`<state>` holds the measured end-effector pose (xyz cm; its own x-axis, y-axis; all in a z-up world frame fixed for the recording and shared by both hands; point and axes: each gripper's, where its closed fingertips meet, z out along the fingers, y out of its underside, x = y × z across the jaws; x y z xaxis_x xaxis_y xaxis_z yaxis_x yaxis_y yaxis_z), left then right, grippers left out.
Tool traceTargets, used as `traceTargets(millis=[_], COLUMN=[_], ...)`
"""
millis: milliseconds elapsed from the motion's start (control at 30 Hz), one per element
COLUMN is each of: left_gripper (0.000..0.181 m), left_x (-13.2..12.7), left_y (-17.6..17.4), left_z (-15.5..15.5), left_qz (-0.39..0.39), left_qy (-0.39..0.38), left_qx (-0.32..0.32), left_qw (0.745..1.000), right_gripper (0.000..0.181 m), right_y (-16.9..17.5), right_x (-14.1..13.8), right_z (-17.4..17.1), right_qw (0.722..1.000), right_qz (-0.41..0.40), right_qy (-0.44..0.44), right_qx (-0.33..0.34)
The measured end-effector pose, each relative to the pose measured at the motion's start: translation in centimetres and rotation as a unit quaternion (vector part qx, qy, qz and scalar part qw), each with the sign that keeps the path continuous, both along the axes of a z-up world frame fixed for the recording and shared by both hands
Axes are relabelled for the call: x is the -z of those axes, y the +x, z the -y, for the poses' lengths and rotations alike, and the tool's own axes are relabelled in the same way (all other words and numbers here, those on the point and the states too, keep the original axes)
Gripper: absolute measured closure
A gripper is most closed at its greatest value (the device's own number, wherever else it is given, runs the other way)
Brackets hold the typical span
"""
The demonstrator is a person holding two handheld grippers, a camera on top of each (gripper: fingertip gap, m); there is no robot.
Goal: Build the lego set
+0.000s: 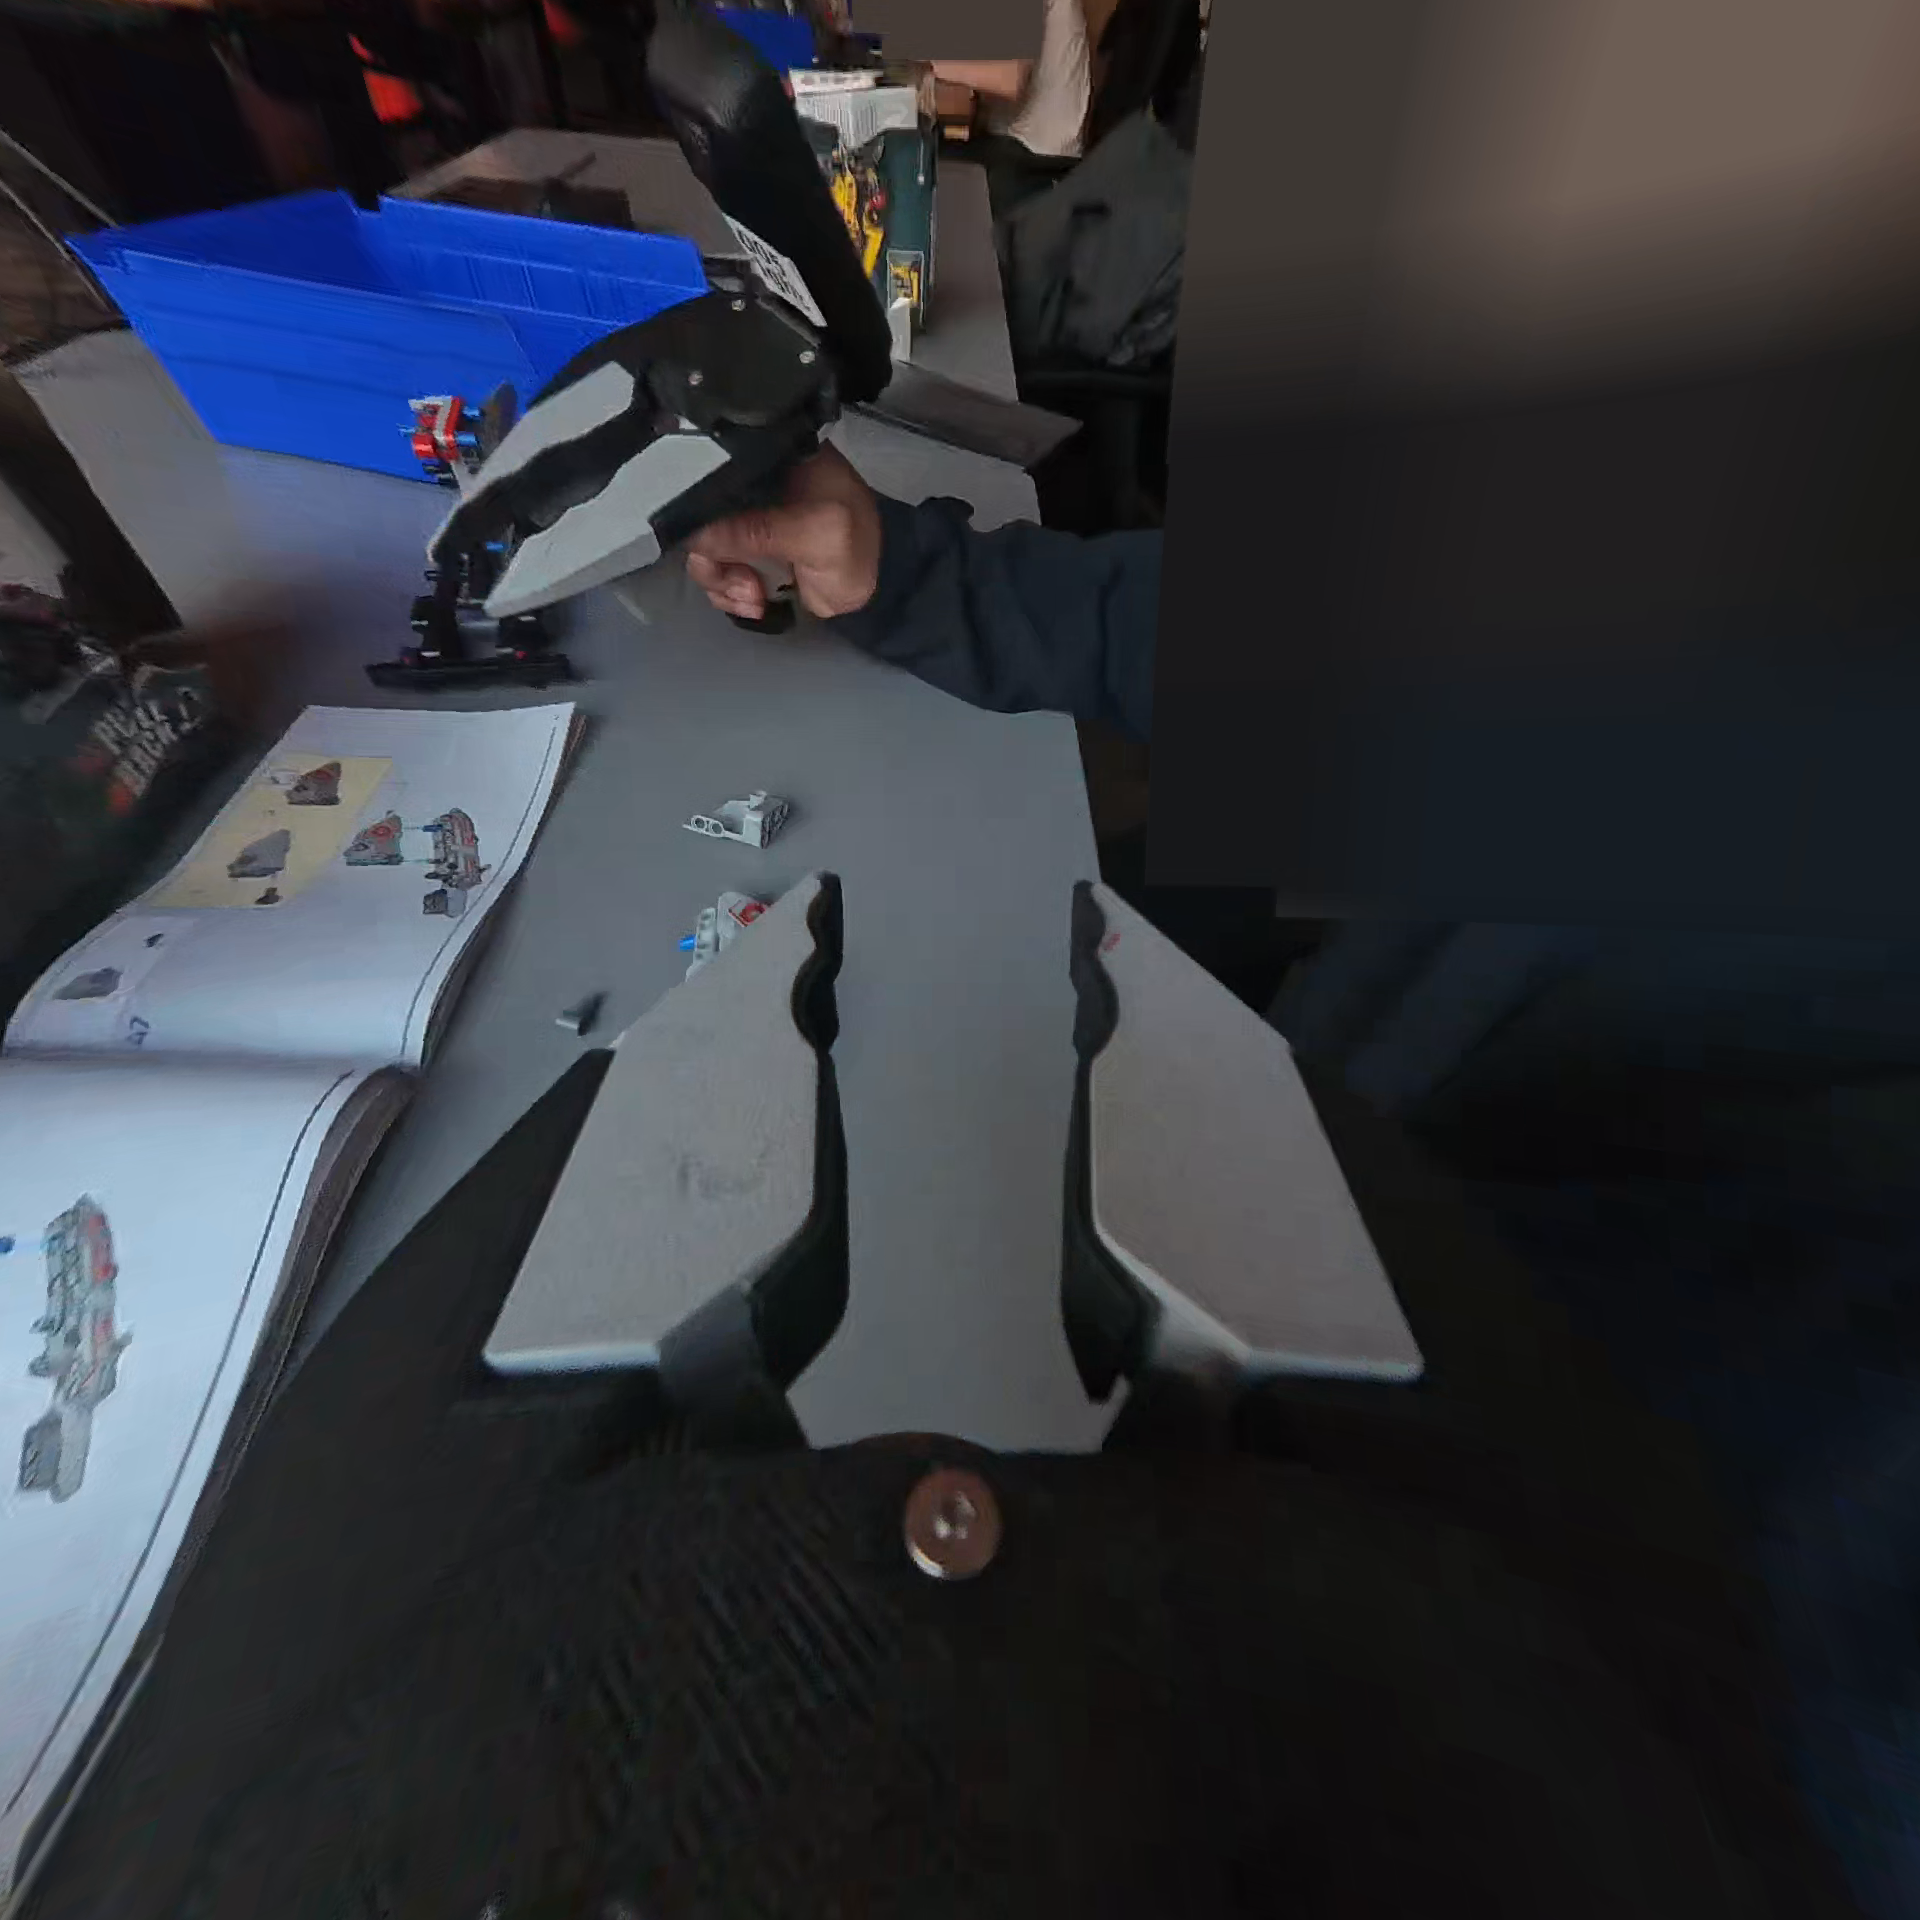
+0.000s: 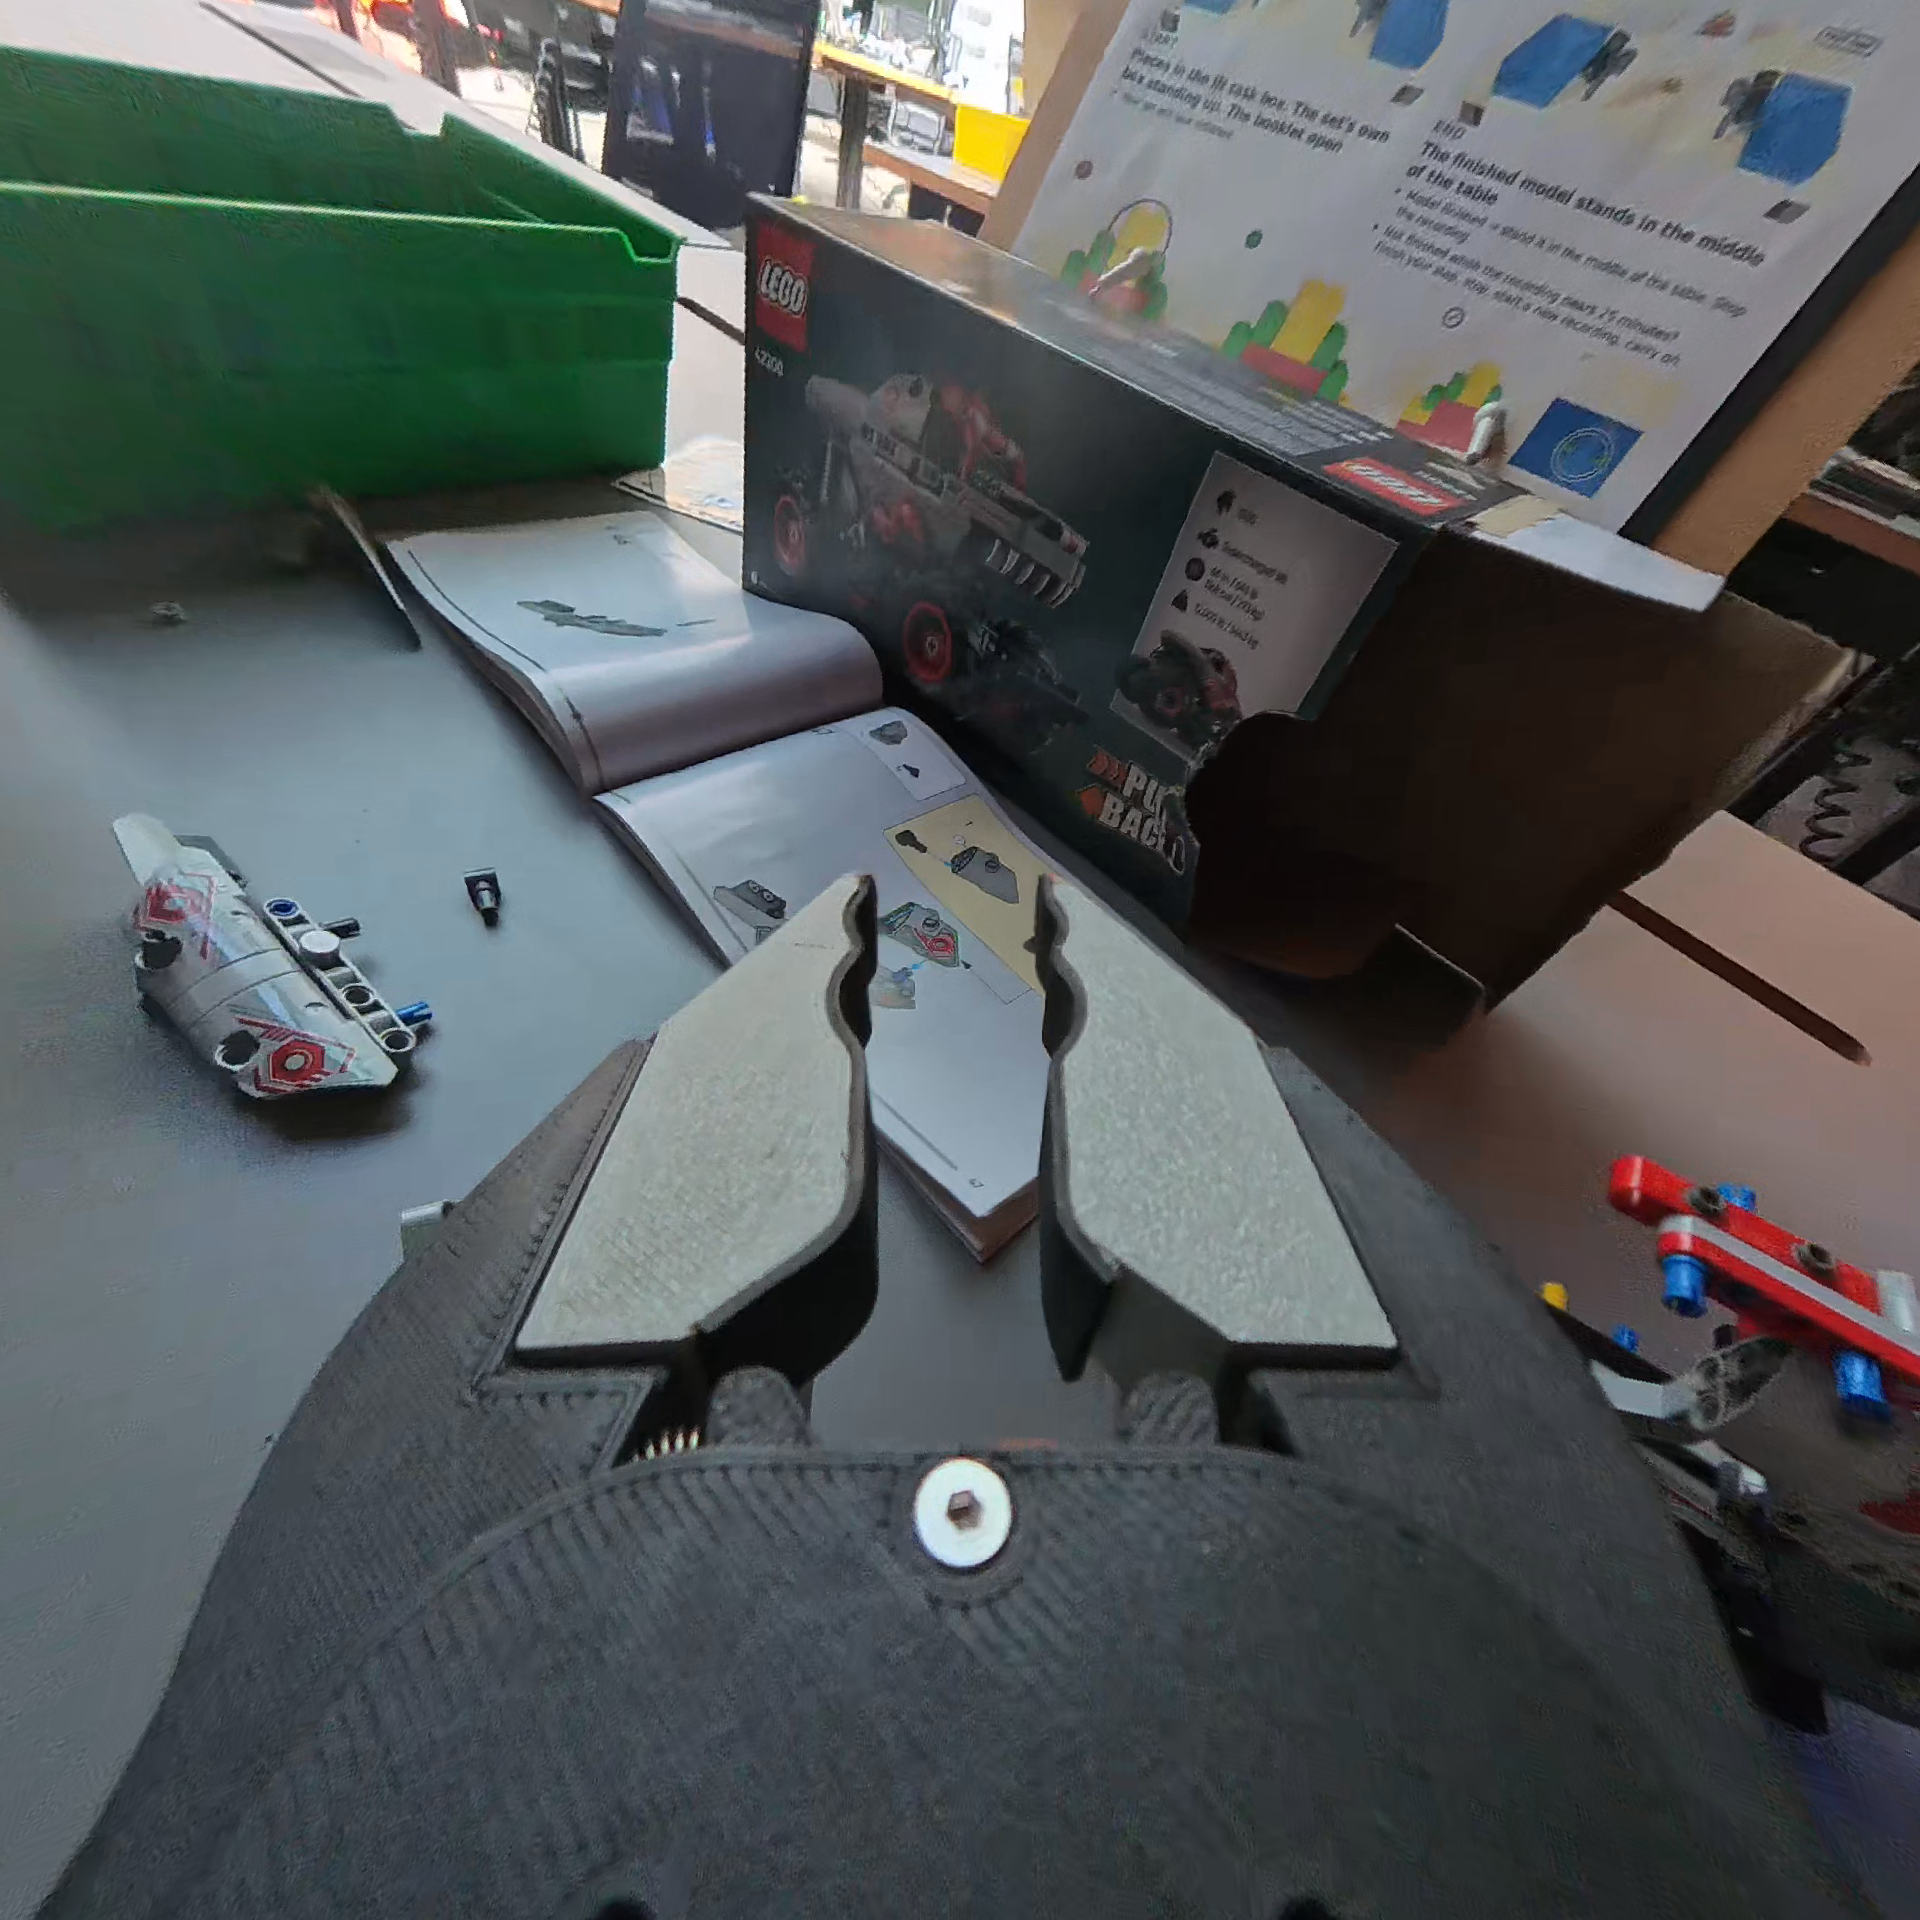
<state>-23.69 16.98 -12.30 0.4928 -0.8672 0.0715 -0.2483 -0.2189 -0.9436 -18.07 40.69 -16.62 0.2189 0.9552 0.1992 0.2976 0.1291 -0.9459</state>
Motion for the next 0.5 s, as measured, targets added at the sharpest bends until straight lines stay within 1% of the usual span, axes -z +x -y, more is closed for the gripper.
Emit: traceTargets(millis=[100,167,233,300,367,433,500], left_gripper=[0.139,0.137,0.139,0.143,0.145,0.144,0.144], left_x=[1.2,2.7,4.3,5.6,6.6,6.8,6.8], left_y=[1.6,1.8,2.1,2.3,1.9,1.4,1.5], left_z=[-1.6,-2.6,-3.0,-3.6,-4.5,-5.3,-5.2], left_qz=[-0.021,-0.058,-0.078,-0.078,-0.082,-0.093,-0.077], left_qy=[-0.026,-0.026,-0.018,-0.004,-0.005,0.016,0.013], left_qx=[0.031,0.029,0.027,0.009,-0.032,-0.067,-0.067], left_qw=[0.999,0.998,0.996,0.997,0.996,0.993,0.995], right_gripper=[0.155,0.156,0.157,0.157,0.159,0.162,0.165], right_y=[-0.2,-0.5,-1.0,-1.5,-2.1,-2.8,-3.7], right_x=[0.3,0.3,0.8,1.4,1.8,1.4,0.9], right_z=[0.7,0.9,1.1,1.4,1.7,1.9,2.0], right_qw=[1.000,1.000,1.000,0.999,0.998,0.998,0.997], right_qz=[0.004,0.004,0.012,0.023,0.027,0.010,-0.007], right_qy=[0.004,0.007,0.008,0.005,0.002,0.007,0.005], right_qx=[-0.011,-0.019,-0.028,-0.040,-0.052,-0.061,-0.071])
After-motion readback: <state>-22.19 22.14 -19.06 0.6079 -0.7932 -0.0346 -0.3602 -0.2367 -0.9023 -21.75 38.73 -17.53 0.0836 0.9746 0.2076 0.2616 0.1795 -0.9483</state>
